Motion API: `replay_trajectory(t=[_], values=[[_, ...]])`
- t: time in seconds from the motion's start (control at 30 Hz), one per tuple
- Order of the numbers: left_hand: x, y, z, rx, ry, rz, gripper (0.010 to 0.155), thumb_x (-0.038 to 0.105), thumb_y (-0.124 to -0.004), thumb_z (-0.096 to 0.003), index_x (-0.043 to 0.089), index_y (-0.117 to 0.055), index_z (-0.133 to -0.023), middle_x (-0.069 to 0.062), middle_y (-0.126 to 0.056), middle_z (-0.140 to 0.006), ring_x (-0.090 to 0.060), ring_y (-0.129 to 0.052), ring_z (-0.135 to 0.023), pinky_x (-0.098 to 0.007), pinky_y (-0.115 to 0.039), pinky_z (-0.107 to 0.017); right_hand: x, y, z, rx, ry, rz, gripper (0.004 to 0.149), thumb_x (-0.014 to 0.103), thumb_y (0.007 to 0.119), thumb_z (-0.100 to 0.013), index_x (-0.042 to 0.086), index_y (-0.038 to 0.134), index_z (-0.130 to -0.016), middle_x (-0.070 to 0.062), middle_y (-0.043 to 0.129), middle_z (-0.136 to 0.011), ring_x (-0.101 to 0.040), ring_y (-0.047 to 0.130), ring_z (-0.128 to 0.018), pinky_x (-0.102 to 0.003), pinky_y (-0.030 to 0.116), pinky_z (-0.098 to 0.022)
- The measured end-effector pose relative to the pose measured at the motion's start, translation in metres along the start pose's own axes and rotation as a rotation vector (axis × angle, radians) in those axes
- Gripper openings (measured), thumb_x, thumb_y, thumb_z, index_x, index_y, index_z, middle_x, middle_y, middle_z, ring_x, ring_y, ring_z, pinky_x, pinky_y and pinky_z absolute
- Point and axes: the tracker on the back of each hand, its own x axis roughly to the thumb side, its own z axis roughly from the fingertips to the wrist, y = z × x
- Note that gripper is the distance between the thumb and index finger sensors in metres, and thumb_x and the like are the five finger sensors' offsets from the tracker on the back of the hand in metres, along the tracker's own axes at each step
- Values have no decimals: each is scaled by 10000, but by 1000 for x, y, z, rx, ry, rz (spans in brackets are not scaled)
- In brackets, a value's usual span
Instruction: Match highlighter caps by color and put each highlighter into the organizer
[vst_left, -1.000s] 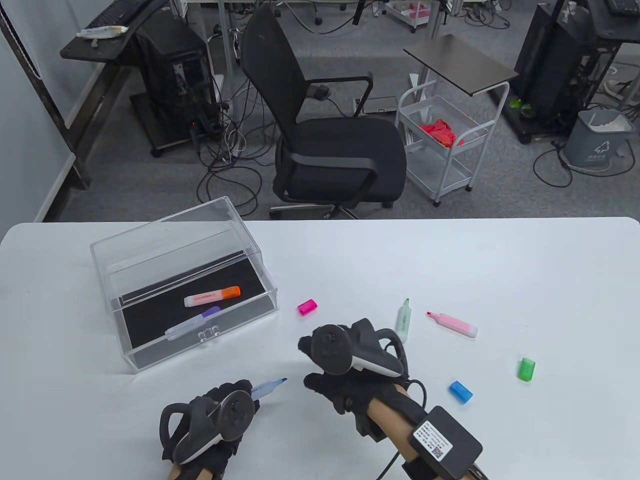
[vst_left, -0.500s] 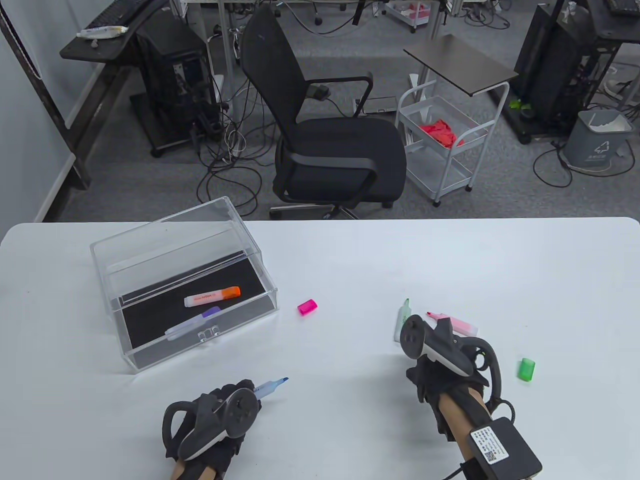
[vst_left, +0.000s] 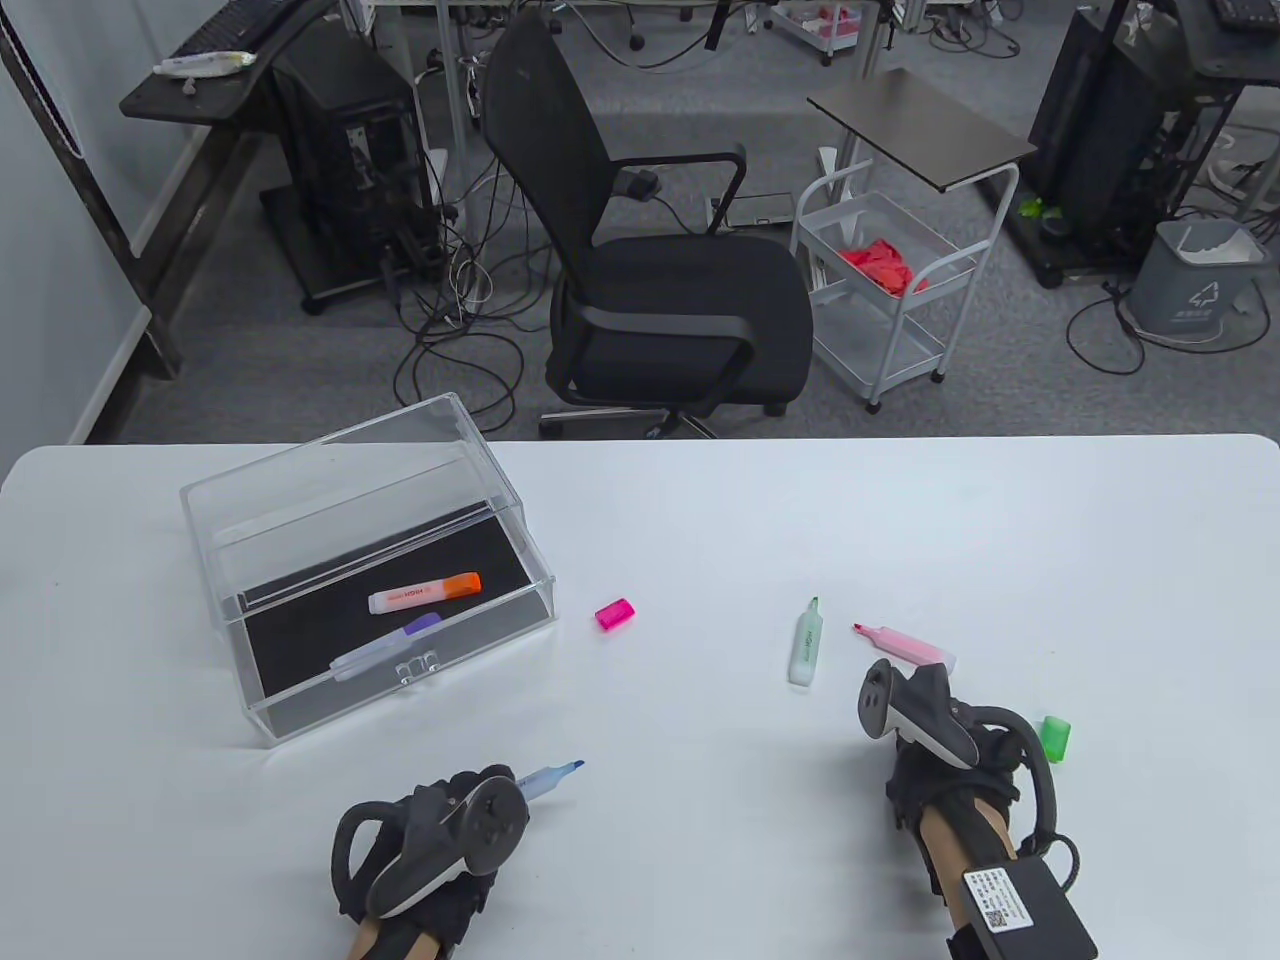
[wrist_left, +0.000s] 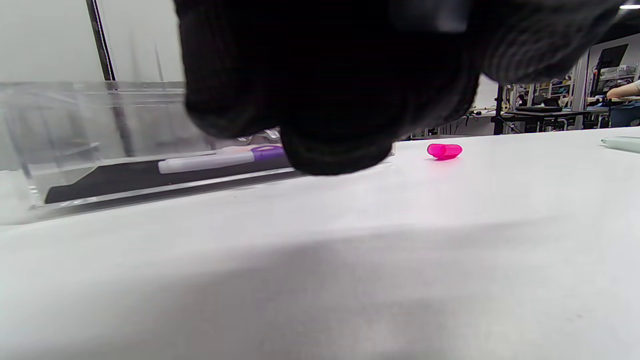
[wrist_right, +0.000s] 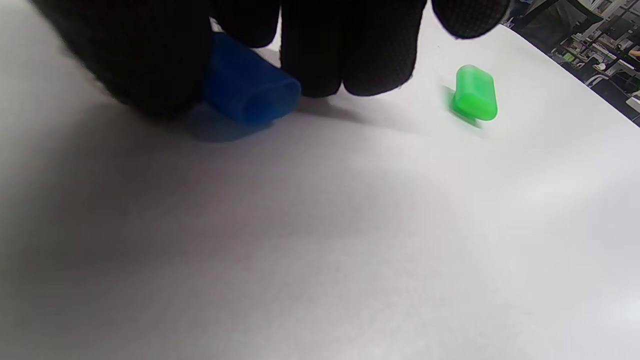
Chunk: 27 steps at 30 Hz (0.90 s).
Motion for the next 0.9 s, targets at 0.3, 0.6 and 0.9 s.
replay_trajectory(t=[0.3,0.6,0.9], values=[[-1,-1,-1,-18,9,18,547,582,-690,-441,304,-723,-911,153,-923,-596,-88,-1066,-365,-314,-940,-340,2,-2,6,-47,-58,-76,567,379,895,-401,340,692,-929,-22,861,-882,-273,879,-817,-600,614,-677],[1,-2,-2,-26,2,43,548,586,-690,-440,303,-731,-907,151,-928,-586,-83,-1068,-349,-310,-941,-328,37,-25,40,-229,-204,-174,498,386,882,-398,396,750,-878,-32,876,-859,-276,896,-788,-595,633,-659],[4,-2,-2,-36,-18,69,547,586,-692,-440,298,-737,-903,148,-932,-579,-82,-1068,-335,-306,-942,-315,75,-44,82,-389,-342,-383,512,401,883,-388,360,738,-878,-36,910,-831,-270,936,-753,-590,670,-636]])
